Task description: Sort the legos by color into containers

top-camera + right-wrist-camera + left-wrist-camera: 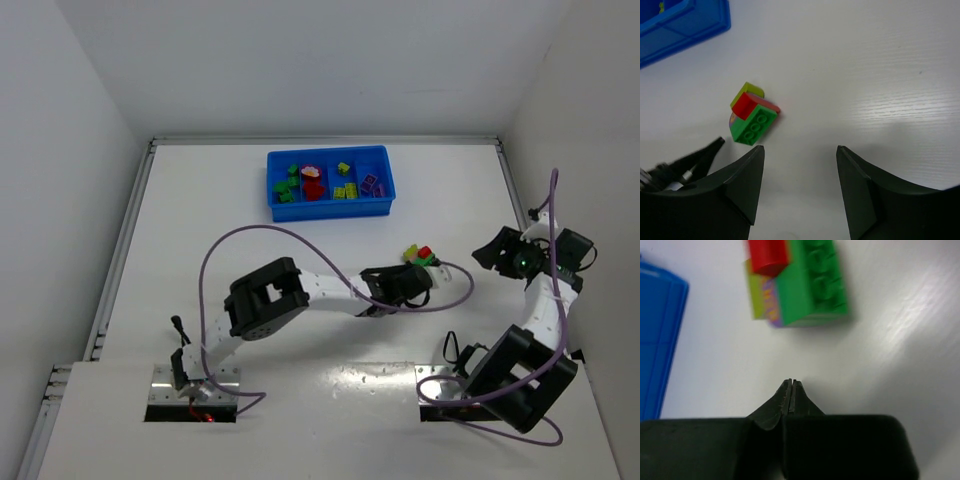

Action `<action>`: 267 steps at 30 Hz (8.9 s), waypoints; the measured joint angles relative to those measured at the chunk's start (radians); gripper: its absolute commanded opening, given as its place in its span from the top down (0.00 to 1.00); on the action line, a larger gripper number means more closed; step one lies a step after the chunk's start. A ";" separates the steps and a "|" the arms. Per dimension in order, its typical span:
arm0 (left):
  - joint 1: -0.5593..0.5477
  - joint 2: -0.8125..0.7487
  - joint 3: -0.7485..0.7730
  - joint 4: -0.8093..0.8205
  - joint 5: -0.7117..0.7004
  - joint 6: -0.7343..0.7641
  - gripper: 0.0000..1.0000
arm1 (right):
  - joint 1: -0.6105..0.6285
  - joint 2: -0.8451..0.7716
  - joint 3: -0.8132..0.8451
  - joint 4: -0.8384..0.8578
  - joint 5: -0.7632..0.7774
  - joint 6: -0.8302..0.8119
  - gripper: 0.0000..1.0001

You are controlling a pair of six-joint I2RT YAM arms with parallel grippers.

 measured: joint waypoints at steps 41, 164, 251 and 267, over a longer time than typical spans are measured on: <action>0.671 -0.708 -0.337 -0.267 0.679 -0.311 0.22 | 0.624 0.782 0.537 -0.372 0.185 -0.526 0.28; 0.255 -1.044 -0.639 -0.273 0.698 0.019 1.00 | 0.693 0.767 0.538 0.126 -0.448 0.549 0.17; 0.898 -0.845 -0.640 0.791 1.612 -1.416 1.00 | 1.078 0.325 0.383 0.454 -0.545 0.311 0.98; 0.974 -0.863 -0.639 0.708 1.610 -1.334 1.00 | 1.080 0.277 0.319 0.293 -0.538 0.160 0.98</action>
